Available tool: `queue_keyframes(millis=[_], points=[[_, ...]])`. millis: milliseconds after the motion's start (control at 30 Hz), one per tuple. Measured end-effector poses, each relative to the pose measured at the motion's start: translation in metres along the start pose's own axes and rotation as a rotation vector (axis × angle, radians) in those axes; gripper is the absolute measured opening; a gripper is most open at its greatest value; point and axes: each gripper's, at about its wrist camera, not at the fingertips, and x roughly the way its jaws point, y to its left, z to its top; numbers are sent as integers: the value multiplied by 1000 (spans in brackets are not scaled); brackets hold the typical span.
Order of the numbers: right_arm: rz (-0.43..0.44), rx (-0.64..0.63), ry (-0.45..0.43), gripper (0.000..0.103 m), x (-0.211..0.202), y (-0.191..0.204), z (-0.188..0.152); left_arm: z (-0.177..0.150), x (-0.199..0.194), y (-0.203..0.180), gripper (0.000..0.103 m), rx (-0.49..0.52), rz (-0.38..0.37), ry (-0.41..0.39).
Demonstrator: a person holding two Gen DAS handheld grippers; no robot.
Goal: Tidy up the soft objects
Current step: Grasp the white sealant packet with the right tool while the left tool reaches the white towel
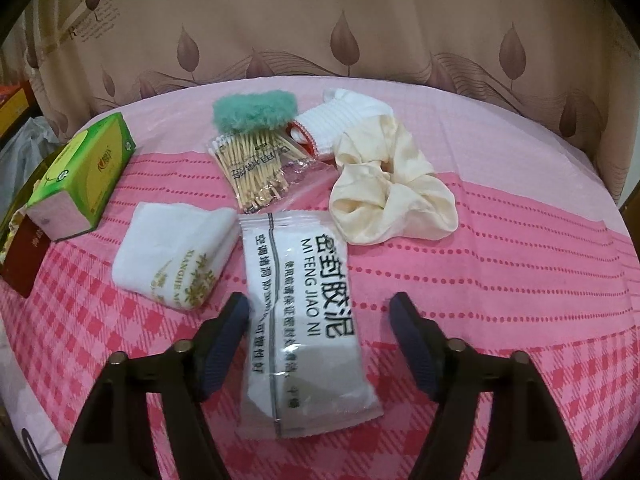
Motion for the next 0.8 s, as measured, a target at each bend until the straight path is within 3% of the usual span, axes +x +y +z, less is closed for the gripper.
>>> queue_keyframes(millis=[67, 567, 800], points=[[-4, -7, -6, 54, -1, -1, -1, 3, 6, -23, 52, 41, -35, 17], [-34, 50, -34, 52, -14, -43, -20, 14, 48, -183, 53, 280, -324, 139], [-27, 54, -36, 53, -12, -40, -19, 17, 62, -222, 53, 351, -339, 167]])
